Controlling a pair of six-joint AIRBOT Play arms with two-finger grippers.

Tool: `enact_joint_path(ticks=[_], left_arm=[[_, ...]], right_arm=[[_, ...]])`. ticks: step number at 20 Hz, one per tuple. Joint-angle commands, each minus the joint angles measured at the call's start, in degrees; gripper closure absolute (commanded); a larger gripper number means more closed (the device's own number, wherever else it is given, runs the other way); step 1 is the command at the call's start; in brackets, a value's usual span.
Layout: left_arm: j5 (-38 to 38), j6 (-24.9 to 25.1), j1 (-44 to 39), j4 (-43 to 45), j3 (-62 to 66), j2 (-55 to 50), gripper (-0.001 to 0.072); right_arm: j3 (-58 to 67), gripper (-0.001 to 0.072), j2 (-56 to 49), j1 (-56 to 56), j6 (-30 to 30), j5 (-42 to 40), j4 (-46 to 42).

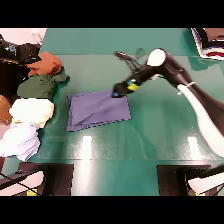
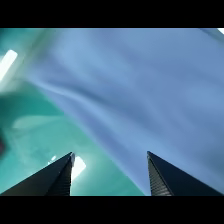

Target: Fold the shirts.

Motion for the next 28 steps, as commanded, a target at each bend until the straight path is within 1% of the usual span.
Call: enact_joint_path(ticks=[1, 2, 3, 5, 6, 8, 9, 11, 12, 14, 15, 17, 18, 20, 23, 25, 28], left_arm=[[-0.61, 0.28, 0.13, -0.81, -0.02, 0.17, 0.0683], [-0.42, 0.28, 0.13, -1.05, -0.02, 0.17, 0.0683], [-0.28, 0.31, 0.13, -1.07, -0.02, 0.17, 0.0683], [-0.24, 0.31, 0.13, -1.11, -0.02, 0.17, 0.0683], [-0.22, 0.31, 0.13, -1.14, -0.02, 0.17, 0.0683], [-0.28, 0.33, 0.13, -1.14, -0.02, 0.17, 0.0683], [-0.31, 0.33, 0.13, -1.14, -0.02, 0.17, 0.0683], [-0.31, 0.33, 0.13, -1.16, -0.02, 0.17, 0.0683], [-0.42, 0.33, 0.13, -1.16, -0.02, 0.17, 0.0683], [-0.74, 0.33, 0.13, -1.2, -0.02, 0.17, 0.0683], [-1.07, 0.33, 0.13, -1.2, -0.02, 0.17, 0.0683], [-1.38, 0.31, 0.11, -1.86, -0.02, 0.17, 0.0684], [-1.25, 0.28, -0.48, -1.81, -0.02, 0.17, 0.0684], [-1.18, 0.31, -3.3, -1.75, -0.02, 0.17, 0.0685], [-0.68, 0.33, -9.33, -1.6, -0.02, 0.17, 0.0684], [-0.59, 0.31, -12.66, -1.6, -0.02, 0.17, 0.0684], [-0.31, 0.24, -15.63, -1.66, -0.02, 0.17, 0.0684]], right_arm=[[-14.97, 0.0129, 4.87, -11.02, 3.45, -3.15, -0.81], [-17.73, 0.0086, 4.46, -13.75, 3.39, -3.91, 1.49], [-19.61, 0.0086, 3.52, -15.67, 3.1, -4.48, 4.46], [-21.49, 0.0087, 1.01, -17.0, -0.57, -5.75, 10.6], [-21.24, 0.0088, -0.7, -16.68, -1.36, -6.08, 13.44], [-18.75, 0.0088, -4.46, -14.34, -1.73, -7.08, 16.46], [-16.76, 0.0088, -6.47, -12.7, -1.73, -7.39, 16.37], [-11.85, 0.0089, -11.15, -8.81, -1.7, -6.62, 17.09], [-9.57, 0.0101, -13.18, -7.15, -1.7, -5.79, 18.51], [-5.16, 0.0212, -16.61, -4.0, -1.73, -4.57, 19.02], [-3.1, 0.0304, -17.81, -2.82, -1.73, -4.07, 18.78], [-0.2, 0.0648, -18.97, -1.73, -1.75, -3.17, 18.75], [0.59, 0.0694, -18.84, -1.77, -1.73, -3.15, 18.75], [1.27, 0.0694, -17.51, -3.63, -1.66, -3.45, 18.6], [-1.46, 0.0694, -11.96, -10.86, -1.51, -3.65, 18.23], [-6.45, 0.0694, -5.73, -17.97, -1.14, -4.68, 13.94], [-14.97, 0.0694, 4.81, -31.47, 1.53, -6.51, 5.68]])
